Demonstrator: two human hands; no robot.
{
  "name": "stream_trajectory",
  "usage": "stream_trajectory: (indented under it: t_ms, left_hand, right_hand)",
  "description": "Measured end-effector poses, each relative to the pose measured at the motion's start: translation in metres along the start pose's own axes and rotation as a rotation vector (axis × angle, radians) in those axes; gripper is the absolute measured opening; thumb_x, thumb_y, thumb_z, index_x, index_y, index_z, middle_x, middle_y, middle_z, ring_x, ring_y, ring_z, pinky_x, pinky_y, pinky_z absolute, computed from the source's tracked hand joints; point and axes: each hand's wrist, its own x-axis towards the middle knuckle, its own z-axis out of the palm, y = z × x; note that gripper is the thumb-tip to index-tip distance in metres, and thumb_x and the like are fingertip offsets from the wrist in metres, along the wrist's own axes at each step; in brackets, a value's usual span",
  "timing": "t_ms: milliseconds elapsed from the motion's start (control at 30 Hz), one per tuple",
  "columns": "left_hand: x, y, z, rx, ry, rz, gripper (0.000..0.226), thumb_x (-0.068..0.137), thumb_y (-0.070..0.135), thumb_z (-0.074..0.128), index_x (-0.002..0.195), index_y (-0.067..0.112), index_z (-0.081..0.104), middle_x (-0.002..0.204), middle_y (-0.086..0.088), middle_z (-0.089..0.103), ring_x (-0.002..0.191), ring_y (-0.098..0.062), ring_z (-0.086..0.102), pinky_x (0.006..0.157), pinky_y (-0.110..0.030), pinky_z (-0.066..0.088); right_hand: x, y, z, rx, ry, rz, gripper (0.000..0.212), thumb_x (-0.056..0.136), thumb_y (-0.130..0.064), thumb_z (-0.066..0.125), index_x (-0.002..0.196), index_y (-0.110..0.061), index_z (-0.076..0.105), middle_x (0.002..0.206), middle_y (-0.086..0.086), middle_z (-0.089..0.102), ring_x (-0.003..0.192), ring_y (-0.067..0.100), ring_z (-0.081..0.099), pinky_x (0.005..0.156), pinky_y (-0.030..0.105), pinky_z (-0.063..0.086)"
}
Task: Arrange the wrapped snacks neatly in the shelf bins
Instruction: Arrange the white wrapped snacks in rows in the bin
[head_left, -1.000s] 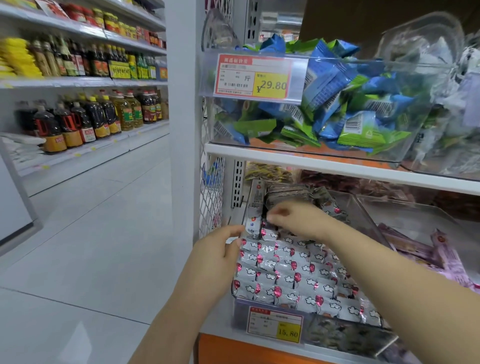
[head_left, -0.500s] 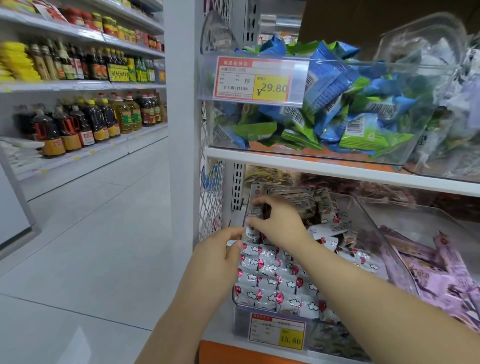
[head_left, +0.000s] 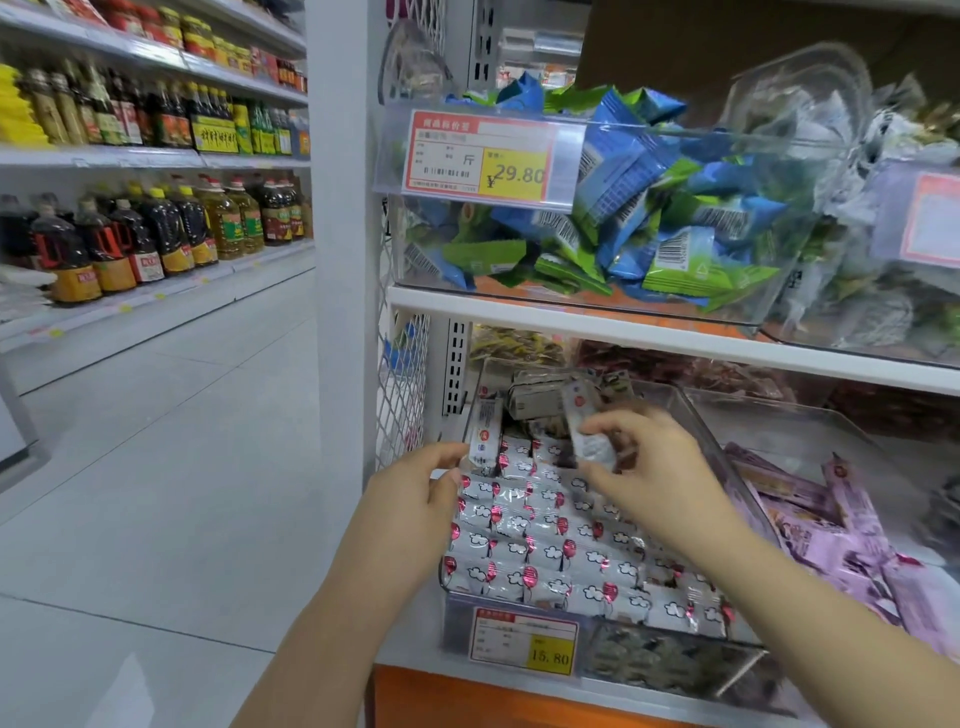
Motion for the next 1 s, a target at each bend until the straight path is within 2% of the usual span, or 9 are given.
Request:
stream_trajectory:
  t_ms: [67,167,300,433,567,700,833,933,1000]
  left_hand:
    - [-0.001,0.0,0.0,-0.005,0.0,0.002,0.031,0.097,0.02,0.045,0.125,0.032,0.054,0.114,0.015,0.059,0.085,0.003,0.057,0.058,0.0,0.037]
    - [-0.003,0.001,0.0,-0.007,-0.002,0.001,0.03,0.097,0.019,0.046,0.123,0.031,0.055,0.104,0.017,0.059,0.074,0.003,0.056,0.055,0.002,0.038]
    - [-0.003,0.002,0.0,0.003,-0.008,-0.005,0.03,0.097,0.02,0.045,0.123,0.031,0.056,0.104,0.015,0.06,0.077,0.004,0.057,0.054,0.001,0.038]
    - [-0.003,0.004,0.0,-0.003,-0.015,-0.007,0.03,0.097,0.019,0.045,0.123,0.03,0.056,0.102,0.016,0.057,0.076,0.005,0.055,0.056,0.003,0.037]
    - [-0.003,0.003,0.0,-0.022,-0.018,-0.016,0.03,0.097,0.018,0.046,0.122,0.029,0.056,0.095,0.02,0.058,0.072,0.002,0.056,0.055,0.003,0.037]
    - [-0.002,0.004,0.0,-0.048,-0.031,-0.028,0.028,0.097,0.018,0.046,0.118,0.034,0.056,0.09,0.02,0.06,0.06,0.004,0.056,0.052,-0.005,0.041]
    - [-0.001,0.002,-0.001,-0.049,-0.042,-0.021,0.028,0.096,0.019,0.047,0.119,0.031,0.057,0.105,0.013,0.065,0.084,-0.003,0.063,0.065,-0.008,0.044]
    - [-0.001,0.001,-0.003,-0.031,-0.042,-0.002,0.029,0.097,0.02,0.046,0.121,0.032,0.056,0.11,0.015,0.061,0.083,0.002,0.058,0.063,0.0,0.039]
    - [-0.001,0.0,-0.004,-0.032,-0.041,0.012,0.03,0.097,0.021,0.046,0.122,0.033,0.055,0.107,0.02,0.057,0.08,0.009,0.054,0.062,0.003,0.037]
  right_hand:
    - [-0.013,0.016,-0.019,-0.121,-0.015,0.011,0.029,0.077,-0.017,0.072,0.104,-0.025,0.066,0.105,-0.006,0.047,0.08,0.004,0.048,0.072,0.012,0.033]
    - [-0.031,0.033,-0.04,-0.253,-0.048,0.027,0.03,0.076,-0.02,0.074,0.105,-0.023,0.066,0.11,-0.007,0.047,0.081,0.005,0.051,0.078,0.019,0.037]
    - [-0.046,0.035,-0.053,-0.456,-0.196,0.028,0.032,0.079,-0.032,0.066,0.11,-0.031,0.062,0.121,-0.011,0.051,0.101,0.012,0.055,0.09,0.03,0.042]
    - [-0.045,0.022,-0.057,-0.579,-0.282,-0.007,0.033,0.083,-0.043,0.058,0.116,-0.039,0.056,0.126,-0.02,0.046,0.116,0.009,0.047,0.095,0.03,0.033]
    - [-0.027,0.0,-0.048,-0.495,-0.257,-0.06,0.034,0.083,-0.042,0.059,0.117,-0.038,0.056,0.123,-0.015,0.052,0.115,0.013,0.049,0.096,0.033,0.037]
    - [0.003,-0.03,-0.012,-0.168,-0.341,-0.111,0.033,0.086,-0.033,0.061,0.118,-0.031,0.058,0.123,-0.008,0.054,0.11,0.011,0.053,0.093,0.032,0.046]
    - [0.033,-0.045,0.034,-0.097,-0.386,-0.164,0.044,0.087,-0.027,0.06,0.13,-0.024,0.05,0.129,0.0,0.052,0.115,0.016,0.051,0.091,0.026,0.041]
    - [0.048,-0.045,0.056,-0.081,-0.429,-0.105,0.053,0.089,-0.023,0.057,0.139,-0.017,0.039,0.14,0.005,0.046,0.124,0.02,0.046,0.097,0.026,0.038]
    - [0.053,-0.045,0.062,-0.007,-0.443,-0.042,0.06,0.088,-0.021,0.058,0.142,-0.016,0.032,0.142,0.007,0.044,0.115,0.018,0.053,0.089,0.021,0.041]
